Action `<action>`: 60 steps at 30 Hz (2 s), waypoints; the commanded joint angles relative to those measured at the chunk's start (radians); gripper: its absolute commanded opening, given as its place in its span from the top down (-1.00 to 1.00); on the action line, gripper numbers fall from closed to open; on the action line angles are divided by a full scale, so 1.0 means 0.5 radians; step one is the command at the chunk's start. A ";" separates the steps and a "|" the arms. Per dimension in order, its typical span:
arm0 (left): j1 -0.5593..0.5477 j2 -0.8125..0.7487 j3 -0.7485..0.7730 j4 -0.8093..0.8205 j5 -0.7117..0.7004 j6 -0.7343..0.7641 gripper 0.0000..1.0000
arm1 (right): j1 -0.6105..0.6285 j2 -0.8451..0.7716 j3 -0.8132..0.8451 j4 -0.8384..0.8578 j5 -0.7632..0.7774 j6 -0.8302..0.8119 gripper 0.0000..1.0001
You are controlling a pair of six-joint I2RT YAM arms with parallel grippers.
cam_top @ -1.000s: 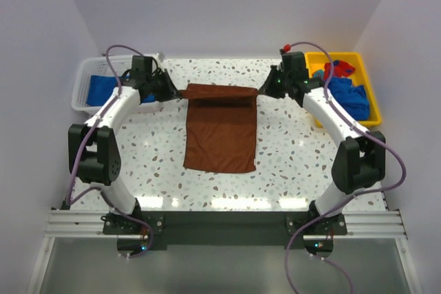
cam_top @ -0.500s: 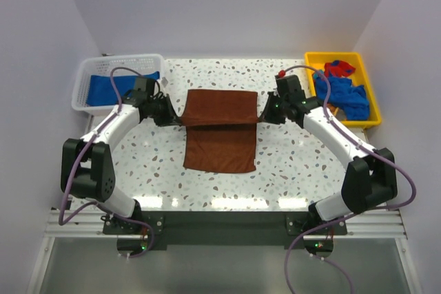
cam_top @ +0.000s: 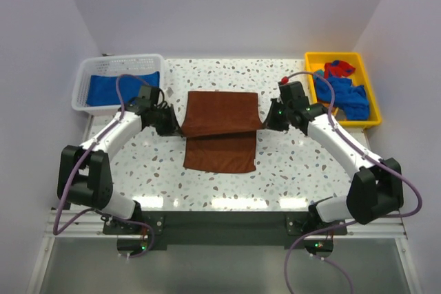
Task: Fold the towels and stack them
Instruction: Fold the towel
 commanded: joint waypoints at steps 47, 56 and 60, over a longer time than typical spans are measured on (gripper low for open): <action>-0.358 -0.452 -0.643 -0.155 -0.059 -0.294 0.87 | 0.120 -0.235 -0.634 -0.147 -0.189 0.153 1.00; -0.548 -0.286 -0.830 0.060 -0.114 -0.393 0.85 | 0.157 -0.055 -0.809 0.037 -0.152 0.178 1.00; -0.567 -0.277 -0.845 0.045 -0.197 -0.405 0.85 | 0.160 -0.002 -0.843 0.062 -0.139 0.174 1.00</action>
